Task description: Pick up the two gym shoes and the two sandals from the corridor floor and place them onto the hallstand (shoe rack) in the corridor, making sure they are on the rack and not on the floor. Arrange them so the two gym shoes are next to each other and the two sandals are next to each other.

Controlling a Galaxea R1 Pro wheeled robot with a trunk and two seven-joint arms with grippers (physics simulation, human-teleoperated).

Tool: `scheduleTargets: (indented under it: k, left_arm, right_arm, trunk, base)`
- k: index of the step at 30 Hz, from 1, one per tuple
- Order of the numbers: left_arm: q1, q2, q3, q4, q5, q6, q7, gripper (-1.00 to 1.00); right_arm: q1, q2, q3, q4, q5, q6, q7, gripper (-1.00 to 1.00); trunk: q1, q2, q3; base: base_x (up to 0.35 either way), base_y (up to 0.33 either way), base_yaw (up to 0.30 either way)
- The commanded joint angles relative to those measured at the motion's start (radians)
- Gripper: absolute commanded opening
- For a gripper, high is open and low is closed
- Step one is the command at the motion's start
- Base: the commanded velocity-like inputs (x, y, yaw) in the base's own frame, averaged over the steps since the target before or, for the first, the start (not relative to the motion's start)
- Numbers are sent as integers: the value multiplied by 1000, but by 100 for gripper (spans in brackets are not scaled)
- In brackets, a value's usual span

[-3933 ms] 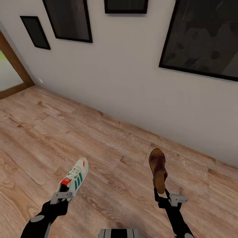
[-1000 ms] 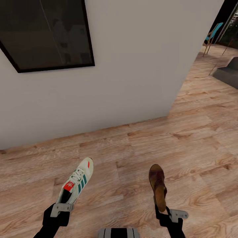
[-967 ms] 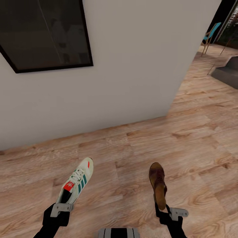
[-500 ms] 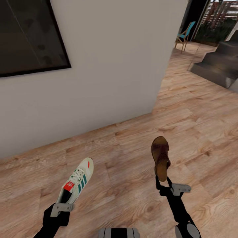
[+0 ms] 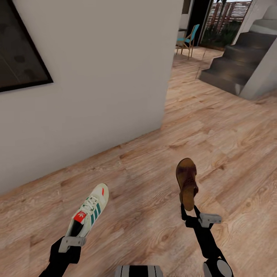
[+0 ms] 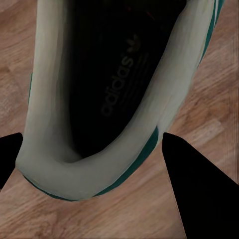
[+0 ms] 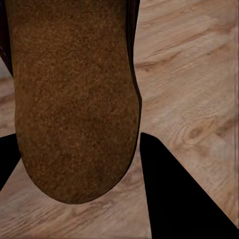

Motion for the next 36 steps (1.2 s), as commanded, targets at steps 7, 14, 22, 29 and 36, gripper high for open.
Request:
scheduleTargets:
  k: [7,14,22,29,36]
  left_arm:
    - [0,0,0,0,0,0,-1,-100]
    - [0,0,0,0,0,0,-1,-100]
    - [0,0,1,0,0,1,-1,-100]
    - [0,0,2,0,0,1,-1,-100]
    - [0,1,5,0,0,2,-1,-100]
  right_arm:
    - [0,0,-1,0,-5,0,-1,-100]
    - [0,0,-3,-2,-5,0,-1,-100]
    - [0,0,-4,-2,-5,0,-2,-100]
    - [0,0,-3,0,-5,0,-2,-100]
    - [0,0,-4,0,-5,0,-2,-100]
  trunk:
    - [0,0,2]
    - [0,0,5]
    - [0,0,5]
    - [0,0,6]
    - [0,0,9]
  base:
    - [0,0,-296]
    - [0,0,-299]
    - [0,0,-300]
    - [74,0,-300]
    - [308,0,-300]
